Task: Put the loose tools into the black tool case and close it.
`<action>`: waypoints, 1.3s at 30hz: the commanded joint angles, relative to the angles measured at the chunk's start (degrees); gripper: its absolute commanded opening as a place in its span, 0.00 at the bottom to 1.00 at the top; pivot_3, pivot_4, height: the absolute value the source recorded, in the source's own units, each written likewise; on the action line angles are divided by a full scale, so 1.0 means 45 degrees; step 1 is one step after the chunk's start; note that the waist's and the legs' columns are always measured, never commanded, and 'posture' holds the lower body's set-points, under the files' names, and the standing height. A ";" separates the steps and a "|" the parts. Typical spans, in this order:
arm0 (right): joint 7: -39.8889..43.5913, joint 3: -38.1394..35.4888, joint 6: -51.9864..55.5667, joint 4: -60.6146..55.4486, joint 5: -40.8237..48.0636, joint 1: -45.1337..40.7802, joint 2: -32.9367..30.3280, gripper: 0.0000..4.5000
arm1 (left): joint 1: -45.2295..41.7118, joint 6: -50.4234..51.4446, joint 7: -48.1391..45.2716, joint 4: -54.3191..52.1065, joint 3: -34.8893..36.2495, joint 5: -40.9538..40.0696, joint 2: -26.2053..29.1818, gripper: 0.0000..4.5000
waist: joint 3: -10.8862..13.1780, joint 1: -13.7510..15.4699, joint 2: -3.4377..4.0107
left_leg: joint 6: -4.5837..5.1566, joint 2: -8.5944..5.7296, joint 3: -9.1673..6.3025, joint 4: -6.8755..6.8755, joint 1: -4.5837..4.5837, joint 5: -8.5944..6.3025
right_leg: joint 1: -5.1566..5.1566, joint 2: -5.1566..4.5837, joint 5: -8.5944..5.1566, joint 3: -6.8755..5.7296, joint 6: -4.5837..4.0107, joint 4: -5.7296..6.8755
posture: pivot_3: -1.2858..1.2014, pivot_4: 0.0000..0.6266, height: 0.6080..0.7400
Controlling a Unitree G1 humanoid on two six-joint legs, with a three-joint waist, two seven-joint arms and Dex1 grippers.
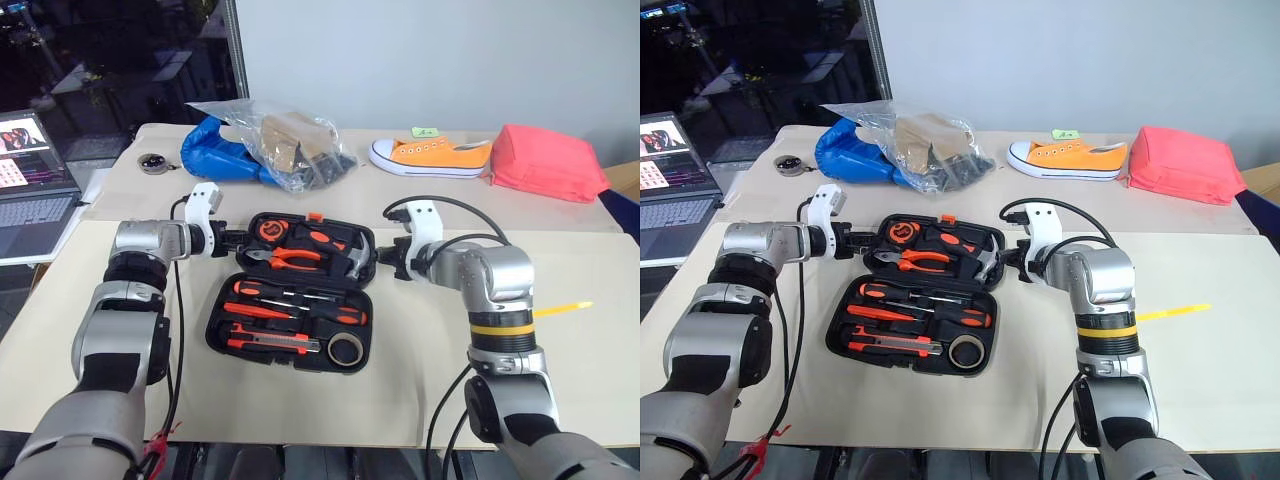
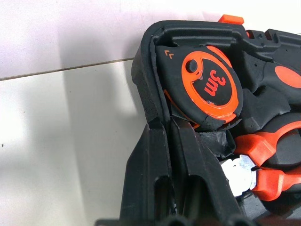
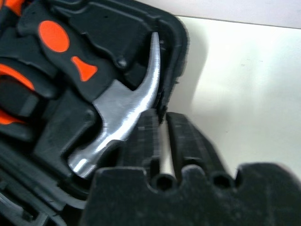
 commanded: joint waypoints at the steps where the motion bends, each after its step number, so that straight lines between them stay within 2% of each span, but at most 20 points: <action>1: 0.0329 0.0096 0.0247 0.0230 0.0358 -0.0078 0.0080 0.01 | -0.0076 -0.0005 -0.0116 -0.0258 0.0072 0.0182 0.0001 0.00 | 0.0000 -0.0003 0.0000 | 0.0000 0.0001 -0.0001 -0.0001 0.0000 0.0000 | 0.0000 0.0000 0.0000 -0.0001 0.0000 0.0000 | 0.52 0.24 1.00; 6: 0.0440 -0.0018 -0.0298 0.0502 0.0345 -0.0284 0.0173 0.01 | 0.0030 -0.0235 -0.0158 -0.0370 0.0159 0.0204 -0.0070 0.00 | 0.0000 -0.0028 0.0000 | 0.0000 0.0003 -0.0001 -0.0002 0.0009 0.0000 | 0.0000 0.0003 0.0000 0.0001 0.0000 0.0005 | 0.52 0.24 1.00; 9: 0.0500 -0.0369 -0.1777 0.0322 0.0202 -0.0477 0.0013 0.01 | 0.0002 -0.0507 -0.0308 -0.1012 0.0643 -0.0273 -0.0273 0.00 | 0.0002 -0.0053 0.0000 | 0.0000 0.0003 -0.0001 -0.0001 0.0012 0.0000 | 0.0001 0.0004 0.0001 0.0004 -0.0001 0.0007 | 0.52 0.24 1.00; 16: 0.1381 0.0650 -0.5499 0.0955 -0.0762 -0.0890 -0.0926 0.01 | -0.0010 -0.2136 0.0051 -0.2607 0.1053 -0.0322 -0.1221 0.00 | 0.0005 0.0128 0.0001 | 0.0004 -0.0006 -0.0010 0.0006 -0.0135 0.0013 | -0.0091 -0.0006 0.0008 -0.0004 0.0008 0.0011 | 0.52 0.24 1.00; 20: 0.2199 0.0540 -0.7883 0.1356 -0.0759 -0.0833 -0.1036 0.01 | 0.0827 -0.3879 -0.0232 -0.4453 0.0543 0.0120 -0.1318 0.00 | 0.0004 0.0079 0.0004 | -0.0059 -0.0016 0.0003 -0.0017 -0.0234 0.0051 | -0.0212 -0.0028 0.0024 0.0010 0.0021 0.0031 | 0.52 0.24 1.00; 25: 0.3439 0.0073 -1.0567 -0.1036 -0.0493 0.1529 -0.1684 0.01 | 0.3946 -0.6667 -0.1164 -0.8603 -0.0464 0.0897 -0.0381 0.00 | -0.0001 0.0089 0.0012 | -0.0063 0.0011 0.0014 -0.0086 -0.0212 0.0052 | -0.0227 -0.0027 0.0023 0.0011 0.0021 0.0039 | 0.52 0.24 1.00; 28: 0.3997 -0.0009 -1.1381 -0.2701 -0.0434 0.3212 -0.2135 0.01 | 0.5639 -0.7701 -0.1198 -1.0369 -0.0450 0.1023 0.0139 0.00 | -0.0008 0.0178 0.0024 | -0.0055 0.0024 0.0016 -0.0105 -0.0205 0.0044 | -0.0226 -0.0025 0.0023 0.0006 0.0022 0.0039 | 0.52 0.24 1.00; 34: 0.4961 -0.0187 -1.3189 -0.5249 -0.0413 0.6789 -0.2904 0.01 | 0.7740 -1.1082 -0.1374 -1.1167 -0.0492 0.2065 0.1534 0.00 | -0.0020 0.0445 0.0036 | -0.0005 -0.0004 0.0040 -0.0045 -0.0153 0.0014 | -0.0131 -0.0045 0.0021 0.0023 0.0022 -0.0023 | 0.52 0.24 1.00; 38: 0.5686 -0.0188 -1.5106 -0.5678 -0.1574 0.9198 -0.4179 0.01 | 0.8863 -1.2012 -0.1696 -1.1805 -0.0275 0.2025 0.2453 0.00 | -0.0013 0.0448 0.0037 | 0.0007 0.0004 0.0068 -0.0012 0.0126 0.0022 | 0.0207 -0.0054 0.0003 -0.0004 0.0039 -0.0114 | 0.52 0.24 1.00; 39: 0.5748 -0.0252 -1.5379 -0.5675 -0.1608 0.9564 -0.4371 0.01 | 0.9121 -1.2025 -0.1796 -1.1978 -0.0216 0.1913 0.2644 0.00 | -0.0013 0.0412 0.0031 | 0.0008 0.0025 0.0112 -0.0011 0.0180 0.0022 | 0.0246 -0.0054 -0.0043 0.0016 0.0104 -0.0130 | 0.52 0.24 1.00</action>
